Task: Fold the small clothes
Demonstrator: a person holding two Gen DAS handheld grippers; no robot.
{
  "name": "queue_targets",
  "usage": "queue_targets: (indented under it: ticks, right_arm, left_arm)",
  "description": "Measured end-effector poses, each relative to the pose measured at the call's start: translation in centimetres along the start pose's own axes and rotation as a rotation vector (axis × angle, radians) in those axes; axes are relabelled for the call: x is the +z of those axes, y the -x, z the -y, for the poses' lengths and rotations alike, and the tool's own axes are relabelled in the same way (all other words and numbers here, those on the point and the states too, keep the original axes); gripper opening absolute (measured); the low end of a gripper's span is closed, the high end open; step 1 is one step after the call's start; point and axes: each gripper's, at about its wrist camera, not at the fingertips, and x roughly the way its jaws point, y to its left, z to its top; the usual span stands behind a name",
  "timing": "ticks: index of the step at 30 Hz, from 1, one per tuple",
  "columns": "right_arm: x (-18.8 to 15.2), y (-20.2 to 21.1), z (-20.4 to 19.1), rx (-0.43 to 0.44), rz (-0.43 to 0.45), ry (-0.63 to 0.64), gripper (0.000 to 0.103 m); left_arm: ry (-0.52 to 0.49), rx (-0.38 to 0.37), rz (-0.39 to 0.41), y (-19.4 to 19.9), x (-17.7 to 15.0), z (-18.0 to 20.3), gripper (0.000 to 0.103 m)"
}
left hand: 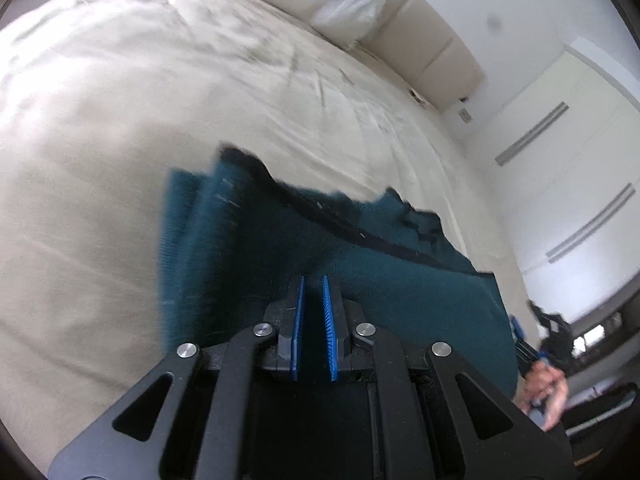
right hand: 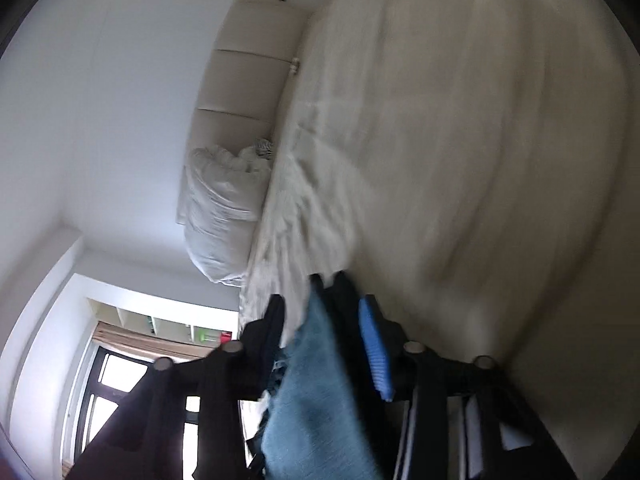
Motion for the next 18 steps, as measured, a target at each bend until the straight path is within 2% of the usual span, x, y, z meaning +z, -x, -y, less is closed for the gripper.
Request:
queue_targets:
  ticks: [3,5,6,7,9,11,12,13,15,17,18]
  right_arm:
    - [-1.1,1.1,-2.1,0.055,-0.044,0.074,0.059]
    - [-2.4,0.1,-3.4,0.066,-0.098,0.117,0.064]
    - [-3.1,-0.5,-3.8,0.061,-0.127,0.141,0.065]
    - [-4.0,-1.8,-4.1,0.054,-0.159,0.159,0.067]
    - [-4.9,-3.5,-3.2,0.029,-0.216,0.142,0.068]
    - [-4.8,-3.7,-1.7,-0.029,-0.210,0.120,0.054]
    - [-4.6,-3.1,-1.3,-0.034,-0.204,0.102,0.054]
    - [-4.4,-2.1,-1.1,-0.026,-0.194,0.087,0.056]
    - [-4.0,-0.5,-2.2,-0.038,-0.148,0.113,0.065]
    - [-3.9,0.6,-4.1,-0.037,-0.120,0.160,0.071]
    - [-4.0,1.3,-4.8,-0.024,-0.115,0.181,0.072]
  left_arm:
    - [0.025,-0.001,0.072,2.6,0.2,-0.7,0.009]
    - [0.041,0.044,0.073,3.0,0.1,-1.7,0.009]
    - [0.059,0.065,0.047,2.5,-0.1,-2.7,0.009]
    - [0.079,0.051,0.016,2.0,-0.3,-3.6,0.009]
    - [0.130,-0.031,0.016,2.0,-0.8,-5.2,0.009]
    - [0.155,-0.038,0.011,2.8,-0.9,-5.4,0.009]
    - [0.148,-0.018,0.017,3.4,-0.9,-5.2,0.009]
    - [0.119,0.033,0.032,4.4,-0.9,-4.7,0.009]
    - [0.079,0.087,0.059,6.1,-1.1,-4.1,0.009]
    - [0.083,0.107,0.061,7.4,-1.6,-4.2,0.017]
    - [0.091,0.116,0.051,7.9,-2.3,-4.1,0.032]
